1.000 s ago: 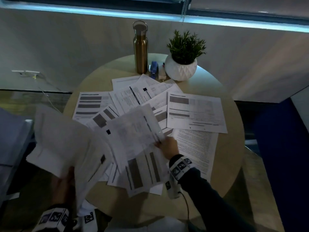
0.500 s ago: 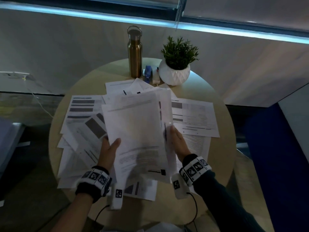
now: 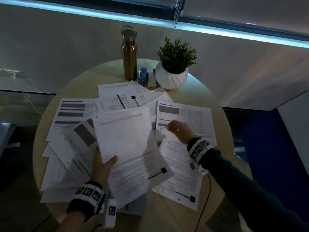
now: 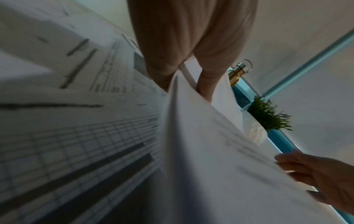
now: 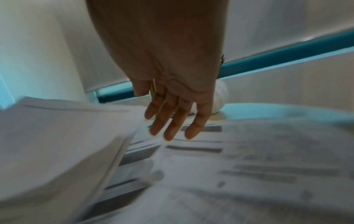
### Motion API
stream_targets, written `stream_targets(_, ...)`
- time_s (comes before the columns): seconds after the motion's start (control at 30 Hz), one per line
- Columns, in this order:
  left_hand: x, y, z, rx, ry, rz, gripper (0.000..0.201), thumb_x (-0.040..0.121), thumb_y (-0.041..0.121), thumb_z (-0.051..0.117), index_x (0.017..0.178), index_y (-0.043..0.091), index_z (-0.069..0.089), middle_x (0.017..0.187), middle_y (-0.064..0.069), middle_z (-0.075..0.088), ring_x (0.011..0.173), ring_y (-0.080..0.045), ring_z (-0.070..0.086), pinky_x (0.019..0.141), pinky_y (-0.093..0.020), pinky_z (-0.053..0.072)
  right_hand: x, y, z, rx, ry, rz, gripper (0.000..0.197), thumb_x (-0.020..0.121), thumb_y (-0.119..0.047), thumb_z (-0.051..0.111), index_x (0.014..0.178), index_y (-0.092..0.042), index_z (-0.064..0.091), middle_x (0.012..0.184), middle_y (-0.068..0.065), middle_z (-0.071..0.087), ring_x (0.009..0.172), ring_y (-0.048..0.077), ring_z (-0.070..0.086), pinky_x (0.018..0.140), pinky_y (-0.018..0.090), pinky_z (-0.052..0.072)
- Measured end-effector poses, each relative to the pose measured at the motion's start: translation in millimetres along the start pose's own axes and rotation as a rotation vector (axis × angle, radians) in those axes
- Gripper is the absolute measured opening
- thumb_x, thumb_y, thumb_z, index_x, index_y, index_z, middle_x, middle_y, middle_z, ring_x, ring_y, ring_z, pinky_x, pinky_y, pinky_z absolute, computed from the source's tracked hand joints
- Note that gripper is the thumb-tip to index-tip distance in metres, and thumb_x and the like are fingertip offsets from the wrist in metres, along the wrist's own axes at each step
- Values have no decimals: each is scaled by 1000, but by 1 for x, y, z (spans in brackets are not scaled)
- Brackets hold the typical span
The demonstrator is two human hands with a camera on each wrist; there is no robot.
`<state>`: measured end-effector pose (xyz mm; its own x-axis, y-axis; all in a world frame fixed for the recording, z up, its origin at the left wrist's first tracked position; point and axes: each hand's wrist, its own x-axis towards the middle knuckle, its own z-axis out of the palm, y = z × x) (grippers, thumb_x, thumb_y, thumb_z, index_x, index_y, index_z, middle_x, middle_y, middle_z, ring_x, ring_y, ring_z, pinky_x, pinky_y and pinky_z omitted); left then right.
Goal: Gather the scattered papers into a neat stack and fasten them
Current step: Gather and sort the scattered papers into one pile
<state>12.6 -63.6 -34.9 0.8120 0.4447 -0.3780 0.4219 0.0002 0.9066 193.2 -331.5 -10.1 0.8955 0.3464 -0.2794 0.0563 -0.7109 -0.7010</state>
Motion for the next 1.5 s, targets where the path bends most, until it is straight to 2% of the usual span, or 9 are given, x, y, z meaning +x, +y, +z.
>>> stream_targets(0.2,0,-18,-8,-63,27,-10,63,76,8,74,129,21,44,125,-3,56,111,-22,55,99,-45,44,95,56,-76,-651,-59,190,79,72,-12,76,138,-15,32,146,9,34,133,29,35,105,49,31)
stream_targets(0.3,1,-23,-14,3,44,46,74,61,39,78,126,19,48,123,-3,60,110,-18,58,92,-41,49,121,64,-84,-766,-171,250,106,63,-20,85,145,-16,18,153,10,22,139,30,24,111,52,22)
stream_targets(0.5,-1,-33,-19,7,72,47,69,57,46,73,119,26,50,117,2,60,104,-1,59,81,-22,47,138,68,-77,-932,-186,216,81,56,-26,87,125,-17,45,129,8,41,126,29,35,106,55,24)
stream_targets(0.6,1,-36,-21,-1,74,50,74,60,42,74,126,19,48,123,-3,60,110,-9,59,88,-29,49,135,66,-87,-818,-113,205,34,70,-17,78,99,-13,61,116,10,57,116,30,49,106,54,27)
stream_targets(0.77,4,-39,-20,-95,57,-9,59,77,8,73,130,16,48,127,-5,60,113,-20,59,94,-31,52,96,57,-128,-549,165,264,26,81,-15,67,98,4,67,105,28,66,100,42,60,85,40,45)
stream_targets(0.93,0,-40,-19,-135,59,-70,55,80,4,68,128,18,48,126,-3,59,111,-20,58,99,-39,42,7,67,-144,-27,292,634,52,80,-28,71,114,9,58,118,27,62,108,39,60,86,44,50)
stream_targets(1.13,-2,-37,-18,-93,74,-85,62,81,1,67,135,14,38,128,1,48,115,-17,48,100,-34,36,-105,83,-27,438,310,881,53,71,-24,79,113,1,61,120,19,64,102,33,60,89,37,48)
stream_targets(1.33,0,-35,-22,-93,36,-49,65,80,6,69,135,22,38,135,-4,51,118,-23,52,105,-45,40,-127,74,54,425,557,886,57,60,-18,85,108,-3,58,106,16,66,97,33,65,84,38,53)
stream_targets(1.5,3,-25,-24,-74,21,35,90,78,2,70,143,35,19,147,3,35,130,-17,39,110,-39,31,-128,66,54,353,421,943,95,54,-37,87,131,-6,40,131,16,52,117,33,54,97,41,47)
